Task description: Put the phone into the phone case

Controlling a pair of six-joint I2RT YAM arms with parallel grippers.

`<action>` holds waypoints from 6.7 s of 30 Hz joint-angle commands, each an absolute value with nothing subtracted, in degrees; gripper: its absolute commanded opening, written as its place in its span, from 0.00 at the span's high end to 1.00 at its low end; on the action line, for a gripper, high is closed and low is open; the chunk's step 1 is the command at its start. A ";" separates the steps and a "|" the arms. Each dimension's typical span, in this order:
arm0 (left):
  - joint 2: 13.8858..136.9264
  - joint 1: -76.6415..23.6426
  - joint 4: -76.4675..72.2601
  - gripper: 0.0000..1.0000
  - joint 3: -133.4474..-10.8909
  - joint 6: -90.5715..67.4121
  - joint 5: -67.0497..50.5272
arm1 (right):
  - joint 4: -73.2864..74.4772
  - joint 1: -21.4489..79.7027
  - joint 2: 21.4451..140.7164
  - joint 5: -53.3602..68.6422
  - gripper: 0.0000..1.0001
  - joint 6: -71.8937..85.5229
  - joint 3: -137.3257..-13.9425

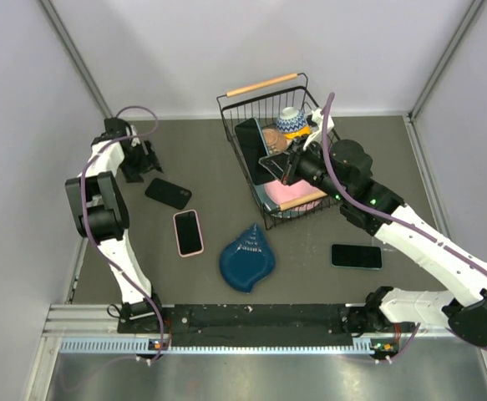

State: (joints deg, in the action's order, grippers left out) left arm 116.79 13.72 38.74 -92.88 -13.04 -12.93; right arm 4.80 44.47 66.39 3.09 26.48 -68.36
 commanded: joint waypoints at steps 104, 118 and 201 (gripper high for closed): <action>124.36 7.56 55.37 0.01 -97.21 -66.35 7.65 | 2.99 45.44 60.73 0.18 1.00 20.21 -68.91; 118.66 11.51 45.11 0.52 -86.67 -57.05 0.91 | 3.43 45.44 63.10 0.70 1.00 22.23 -70.14; 104.94 19.95 37.36 0.27 -79.64 -2.03 -8.34 | 17.40 58.62 100.91 0.18 1.00 12.48 -97.04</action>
State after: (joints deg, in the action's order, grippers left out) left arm 103.46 19.77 34.15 -78.96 -7.01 -8.12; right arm 23.35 58.48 109.58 0.95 15.20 -99.29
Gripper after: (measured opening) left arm 0.732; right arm 0.048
